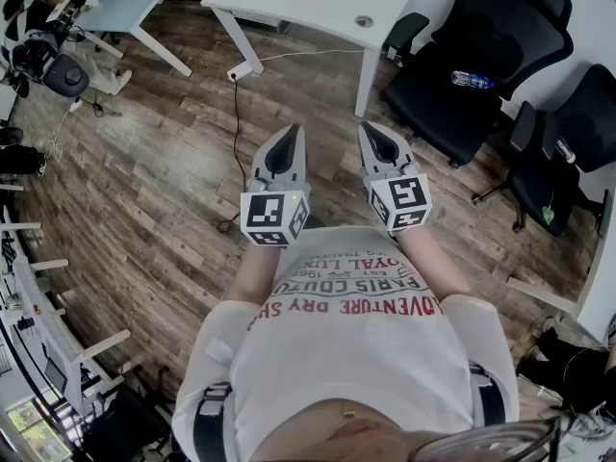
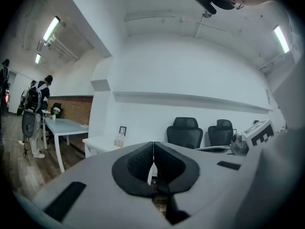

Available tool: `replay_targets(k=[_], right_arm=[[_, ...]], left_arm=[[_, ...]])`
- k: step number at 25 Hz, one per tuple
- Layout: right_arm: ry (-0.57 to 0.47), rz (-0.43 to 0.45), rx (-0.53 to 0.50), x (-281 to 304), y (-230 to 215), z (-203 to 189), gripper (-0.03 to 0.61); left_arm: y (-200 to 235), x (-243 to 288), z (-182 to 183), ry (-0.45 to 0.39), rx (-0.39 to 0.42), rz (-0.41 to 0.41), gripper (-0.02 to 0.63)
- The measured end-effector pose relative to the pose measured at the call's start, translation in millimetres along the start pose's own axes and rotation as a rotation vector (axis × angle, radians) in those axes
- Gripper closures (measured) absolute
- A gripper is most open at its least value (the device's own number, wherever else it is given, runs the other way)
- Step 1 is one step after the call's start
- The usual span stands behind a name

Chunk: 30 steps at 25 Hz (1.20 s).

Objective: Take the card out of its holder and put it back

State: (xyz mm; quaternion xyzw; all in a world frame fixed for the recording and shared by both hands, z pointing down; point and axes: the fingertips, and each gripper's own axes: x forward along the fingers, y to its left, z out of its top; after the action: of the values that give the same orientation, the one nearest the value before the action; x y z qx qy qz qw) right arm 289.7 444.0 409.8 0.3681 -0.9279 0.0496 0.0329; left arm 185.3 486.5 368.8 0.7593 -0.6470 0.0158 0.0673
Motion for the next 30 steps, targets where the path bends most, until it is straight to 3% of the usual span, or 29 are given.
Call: replay_targets(k=[19,30], right_arm=[[0.009,-0.021,0.030,14,-25,-6,0.552],[0.055,-0.034,0.021,90,-27,-18,0.552]], left_arm=[[2,26,-12,0.044,-0.017,0.004,0.589],[82,62,-20,0.057,-0.056,0.051,0.589]])
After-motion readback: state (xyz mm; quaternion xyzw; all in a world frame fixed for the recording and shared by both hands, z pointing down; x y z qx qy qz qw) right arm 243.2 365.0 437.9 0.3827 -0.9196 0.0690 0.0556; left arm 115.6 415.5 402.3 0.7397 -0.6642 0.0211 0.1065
